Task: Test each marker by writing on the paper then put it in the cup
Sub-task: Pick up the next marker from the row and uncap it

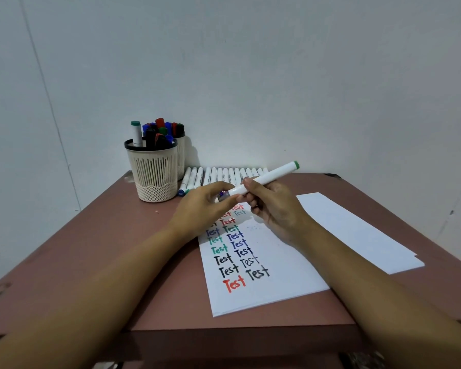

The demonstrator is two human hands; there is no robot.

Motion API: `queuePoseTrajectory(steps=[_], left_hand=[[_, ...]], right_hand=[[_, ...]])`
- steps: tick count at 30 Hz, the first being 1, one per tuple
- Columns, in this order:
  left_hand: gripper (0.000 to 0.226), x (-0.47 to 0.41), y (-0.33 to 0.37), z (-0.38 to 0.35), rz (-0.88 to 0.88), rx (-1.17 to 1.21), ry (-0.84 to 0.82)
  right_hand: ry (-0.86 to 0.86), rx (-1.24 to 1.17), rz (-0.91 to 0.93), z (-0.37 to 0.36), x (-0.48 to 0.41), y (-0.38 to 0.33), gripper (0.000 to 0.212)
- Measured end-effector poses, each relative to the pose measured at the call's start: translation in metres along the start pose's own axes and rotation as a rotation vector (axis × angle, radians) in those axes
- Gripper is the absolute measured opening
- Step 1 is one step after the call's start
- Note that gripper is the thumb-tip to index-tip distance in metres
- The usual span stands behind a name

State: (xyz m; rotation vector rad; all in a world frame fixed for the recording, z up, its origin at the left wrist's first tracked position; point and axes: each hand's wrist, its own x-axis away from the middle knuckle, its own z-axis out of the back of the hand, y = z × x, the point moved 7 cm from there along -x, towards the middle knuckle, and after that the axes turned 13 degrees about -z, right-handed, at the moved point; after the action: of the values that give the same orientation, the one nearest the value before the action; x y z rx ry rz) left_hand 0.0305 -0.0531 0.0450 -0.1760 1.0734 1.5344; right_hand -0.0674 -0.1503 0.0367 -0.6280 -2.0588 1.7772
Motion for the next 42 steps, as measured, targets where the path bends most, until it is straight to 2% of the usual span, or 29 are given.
queuePoseTrajectory(steps=[4,6,8,13,16,22,31,42], left_hand=[[0.029,-0.002,-0.006,0.005,0.067,-0.035,0.067],[0.031,-0.002,-0.014,0.011,0.123,0.02,0.128],[0.032,-0.001,-0.025,0.014,0.207,0.123,0.184],[0.039,-0.002,-0.041,0.014,0.312,0.161,0.182],[0.04,-0.002,-0.044,0.01,0.313,0.128,0.132],[0.039,-0.001,-0.055,0.008,0.311,0.133,0.095],[0.039,0.0,-0.056,0.009,0.335,0.131,0.108],[0.026,-0.001,-0.057,0.009,0.33,0.129,0.094]], right_hand=[[0.12,-0.154,-0.01,0.013,-0.002,-0.002,0.012],[0.161,-0.275,-0.021,0.022,-0.005,-0.002,0.011],[0.158,-0.296,-0.033,0.025,-0.006,-0.001,0.011],[0.185,-0.003,-0.021,0.024,-0.011,0.005,0.028],[0.211,0.148,-0.047,0.022,-0.012,0.01,0.022],[0.279,0.305,-0.027,0.014,-0.006,0.009,0.017],[0.274,0.345,-0.043,0.011,-0.006,0.01,0.015],[0.301,0.33,-0.045,0.013,-0.006,0.01,0.016]])
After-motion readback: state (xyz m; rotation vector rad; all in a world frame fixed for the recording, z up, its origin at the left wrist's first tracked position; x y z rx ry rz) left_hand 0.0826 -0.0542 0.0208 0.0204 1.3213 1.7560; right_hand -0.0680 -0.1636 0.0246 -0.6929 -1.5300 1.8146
